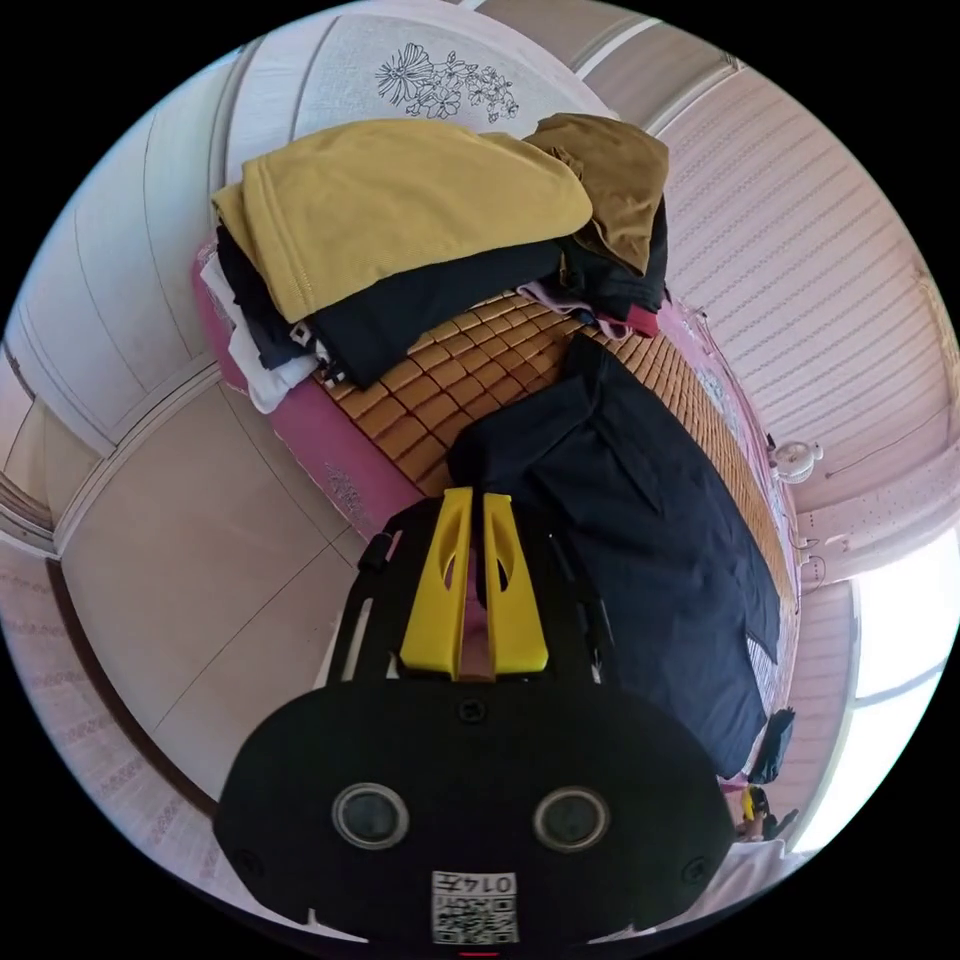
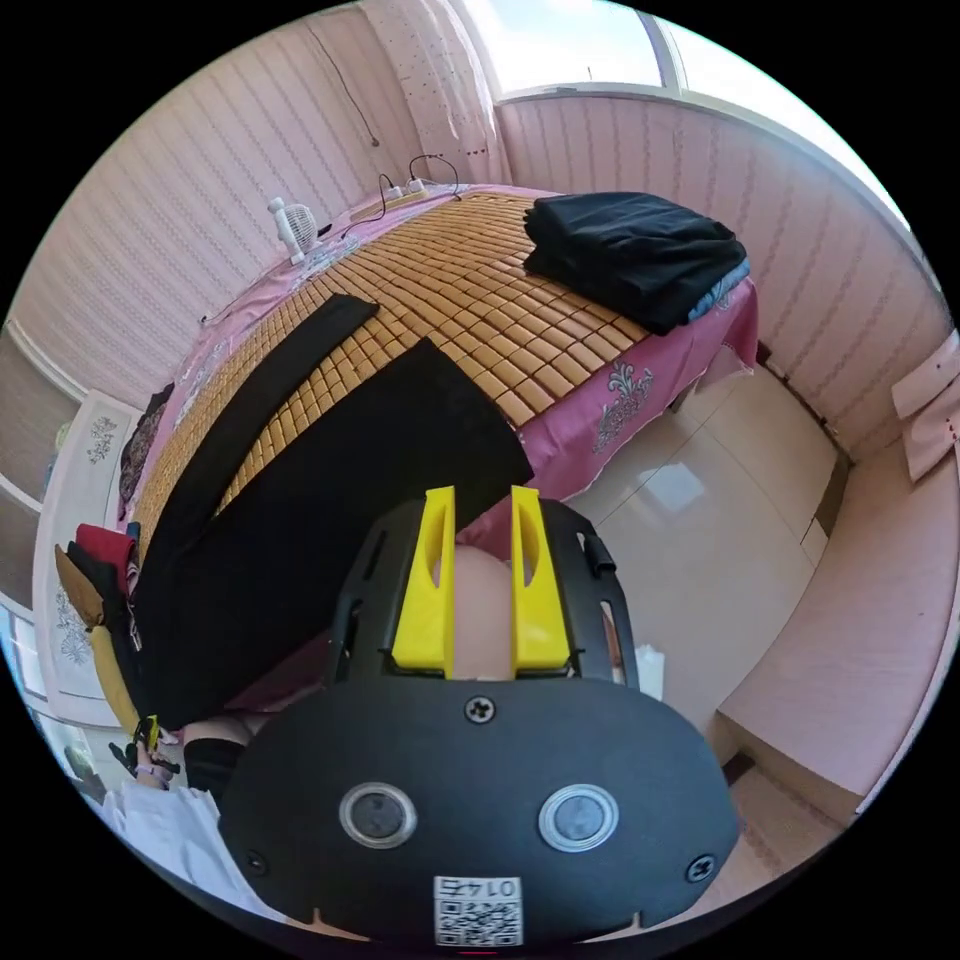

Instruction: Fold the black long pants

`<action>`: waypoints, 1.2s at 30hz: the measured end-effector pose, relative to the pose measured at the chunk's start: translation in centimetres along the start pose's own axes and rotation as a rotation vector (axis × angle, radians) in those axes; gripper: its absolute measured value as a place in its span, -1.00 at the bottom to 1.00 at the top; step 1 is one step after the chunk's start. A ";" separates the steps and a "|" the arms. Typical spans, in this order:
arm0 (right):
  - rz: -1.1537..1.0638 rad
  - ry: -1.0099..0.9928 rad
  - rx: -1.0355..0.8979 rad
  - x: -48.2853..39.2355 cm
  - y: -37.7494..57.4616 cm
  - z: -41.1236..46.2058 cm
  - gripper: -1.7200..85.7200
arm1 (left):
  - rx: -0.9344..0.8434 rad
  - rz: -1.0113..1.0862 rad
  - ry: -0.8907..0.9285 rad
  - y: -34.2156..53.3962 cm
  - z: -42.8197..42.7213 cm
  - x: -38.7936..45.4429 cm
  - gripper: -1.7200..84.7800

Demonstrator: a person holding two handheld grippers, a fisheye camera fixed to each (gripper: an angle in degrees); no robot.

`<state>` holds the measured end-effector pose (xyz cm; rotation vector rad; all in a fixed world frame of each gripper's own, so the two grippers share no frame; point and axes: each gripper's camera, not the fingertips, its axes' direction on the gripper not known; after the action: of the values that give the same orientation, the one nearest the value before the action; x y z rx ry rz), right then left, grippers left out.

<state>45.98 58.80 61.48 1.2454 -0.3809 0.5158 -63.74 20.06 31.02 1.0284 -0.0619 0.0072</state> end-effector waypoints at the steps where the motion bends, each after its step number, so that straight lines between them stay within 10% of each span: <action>1: 0.025 -0.036 -0.003 0.2 0.1 0.4 -0.76 | 0.002 0.001 0.009 0.3 -0.1 -0.7 -0.98; 18: 0.505 -0.329 -0.041 8.6 1.0 6.7 -0.57 | -0.007 -0.079 0.110 0.9 -1.1 -4.3 -0.97; 36: 0.117 -0.332 0.032 3.3 0.1 1.4 -0.95 | -0.022 0.151 0.113 3.3 -6.4 -3.1 -0.98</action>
<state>48.66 58.05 63.75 1.3474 -0.7320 0.4149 -66.61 27.37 30.39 0.9978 -0.0362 0.2012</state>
